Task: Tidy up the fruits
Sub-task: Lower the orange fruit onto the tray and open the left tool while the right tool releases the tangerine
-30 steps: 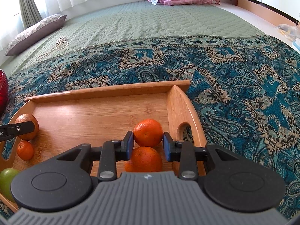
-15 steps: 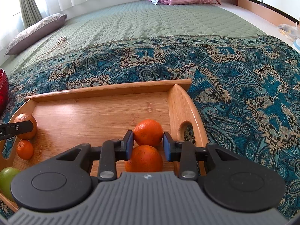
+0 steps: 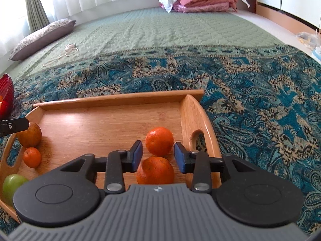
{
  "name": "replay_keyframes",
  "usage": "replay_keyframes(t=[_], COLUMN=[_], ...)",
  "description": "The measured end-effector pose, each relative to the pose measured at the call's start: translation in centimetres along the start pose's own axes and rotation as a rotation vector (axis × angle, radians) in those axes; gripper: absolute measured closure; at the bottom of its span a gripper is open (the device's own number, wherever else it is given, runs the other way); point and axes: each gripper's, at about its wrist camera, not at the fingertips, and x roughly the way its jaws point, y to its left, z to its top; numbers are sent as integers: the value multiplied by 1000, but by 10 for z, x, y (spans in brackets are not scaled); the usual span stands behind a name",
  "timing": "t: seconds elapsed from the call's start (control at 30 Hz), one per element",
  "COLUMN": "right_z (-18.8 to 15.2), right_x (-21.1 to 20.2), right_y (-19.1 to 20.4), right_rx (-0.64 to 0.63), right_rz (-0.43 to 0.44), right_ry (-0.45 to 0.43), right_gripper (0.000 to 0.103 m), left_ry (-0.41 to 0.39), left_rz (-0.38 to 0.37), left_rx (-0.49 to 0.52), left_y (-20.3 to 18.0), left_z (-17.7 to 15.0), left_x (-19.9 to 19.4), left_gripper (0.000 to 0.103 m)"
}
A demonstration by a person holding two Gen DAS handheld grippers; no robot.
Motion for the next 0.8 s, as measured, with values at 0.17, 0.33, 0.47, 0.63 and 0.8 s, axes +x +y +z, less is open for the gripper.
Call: replay_keyframes(t=[0.17,0.33,0.47,0.63,0.8], right_z=[-3,-15,-28,-49,-71], right_x=[-21,-48,-70,-98,-117], right_y=[1,5,10,17,19], right_rx=[-27,-78,-135,-212,-262], right_rz=[8,27,42,59,75], right_ry=[-58,-125,-179,-235,-262], right_gripper=[39,33,28,24,22], left_ry=[-47,-88,-115,-130,-126], left_rz=[-13,-40,-71,-98,-119], left_rx=[34,61,89,132,170], left_y=[-5,-13,-20,-31,-42], left_z=[-6,-18,-30,-52,-74], left_x=[-21,-47,-70,-94,-111], left_gripper=[37,29,24,21,18])
